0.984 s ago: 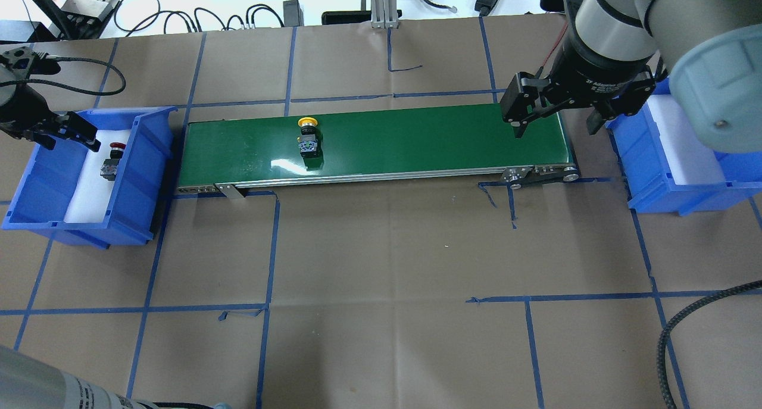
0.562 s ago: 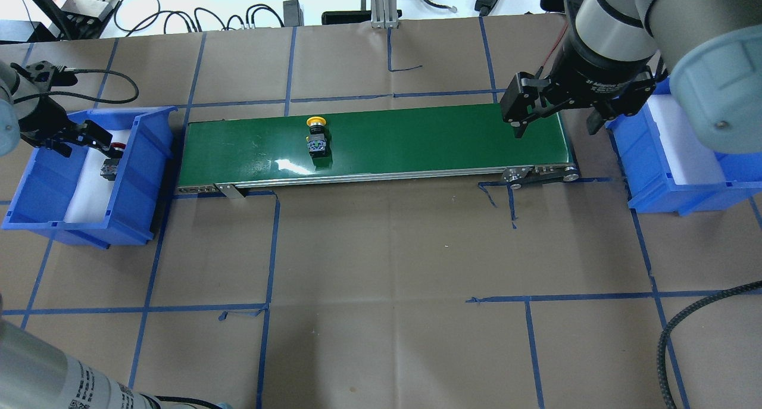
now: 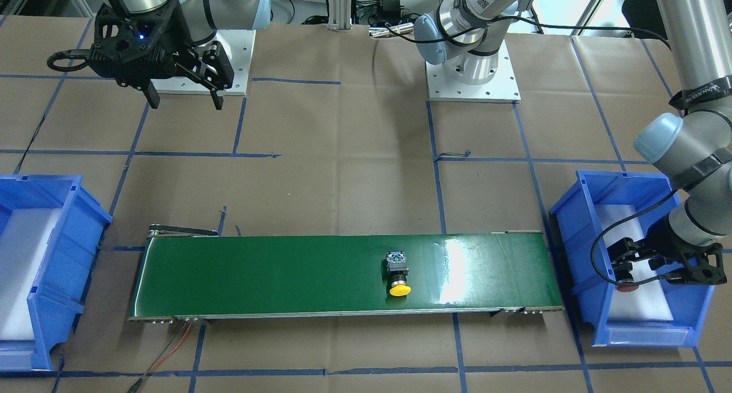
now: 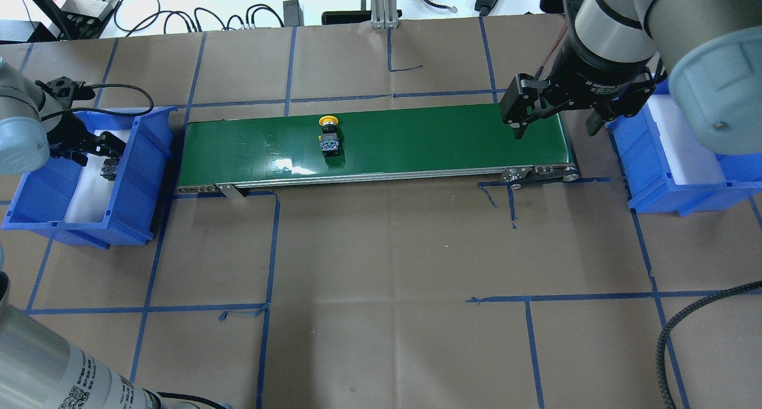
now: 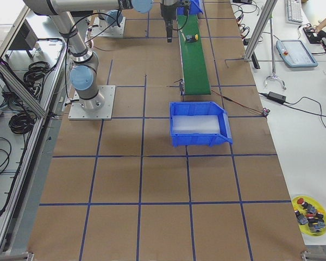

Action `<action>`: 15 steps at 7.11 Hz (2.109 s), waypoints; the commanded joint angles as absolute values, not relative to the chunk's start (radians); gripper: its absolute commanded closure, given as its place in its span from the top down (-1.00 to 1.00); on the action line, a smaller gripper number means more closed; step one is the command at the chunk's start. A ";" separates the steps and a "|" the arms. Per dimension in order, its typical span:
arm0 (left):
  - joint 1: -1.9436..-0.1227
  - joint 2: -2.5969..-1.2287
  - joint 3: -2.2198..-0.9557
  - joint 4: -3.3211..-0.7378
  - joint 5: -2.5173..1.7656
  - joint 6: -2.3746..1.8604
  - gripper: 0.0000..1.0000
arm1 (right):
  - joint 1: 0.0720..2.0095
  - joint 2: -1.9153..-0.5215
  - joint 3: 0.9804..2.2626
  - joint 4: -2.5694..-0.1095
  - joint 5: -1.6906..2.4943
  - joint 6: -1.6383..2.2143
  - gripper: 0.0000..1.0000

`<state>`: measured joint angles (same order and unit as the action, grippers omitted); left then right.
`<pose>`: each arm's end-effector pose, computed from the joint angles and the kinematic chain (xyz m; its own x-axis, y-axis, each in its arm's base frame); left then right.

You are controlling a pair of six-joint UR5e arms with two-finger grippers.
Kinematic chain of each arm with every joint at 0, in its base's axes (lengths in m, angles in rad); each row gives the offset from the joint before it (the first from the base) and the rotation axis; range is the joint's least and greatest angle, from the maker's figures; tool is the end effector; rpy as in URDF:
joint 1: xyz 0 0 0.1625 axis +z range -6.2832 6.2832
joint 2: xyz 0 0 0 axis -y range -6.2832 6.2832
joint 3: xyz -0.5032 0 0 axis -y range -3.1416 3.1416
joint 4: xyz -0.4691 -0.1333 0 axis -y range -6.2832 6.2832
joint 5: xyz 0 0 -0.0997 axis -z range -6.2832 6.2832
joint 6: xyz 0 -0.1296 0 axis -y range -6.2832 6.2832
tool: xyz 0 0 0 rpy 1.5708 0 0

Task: Transport two buttons from left to right
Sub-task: 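Lower the left gripper and grasp the red-capped button, then lift the red button out of the bin toward the conveyor with left gripper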

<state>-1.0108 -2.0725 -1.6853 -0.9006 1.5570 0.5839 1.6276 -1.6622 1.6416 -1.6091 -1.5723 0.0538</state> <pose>0.2740 -0.6914 0.2086 -0.9996 0.0238 -0.0183 0.0247 0.9983 -0.0526 0.1630 -0.5218 0.5498 -1.0000 -0.0030 -0.0017 -0.0029 0.9983 -0.0589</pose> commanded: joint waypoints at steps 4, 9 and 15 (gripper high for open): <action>-1.012 -2.097 -1.675 -0.871 1.555 0.583 0.11 | 1.628 -1.660 1.637 -1.609 -1.572 0.055 1.00; -1.014 -2.062 -1.641 -0.888 1.554 0.597 -1.00 | 1.626 -1.666 1.635 -1.609 -1.571 0.055 1.00; -1.025 -1.890 -1.384 -1.437 1.559 0.614 -1.00 | 1.623 -1.667 1.644 -1.595 -1.574 0.054 1.00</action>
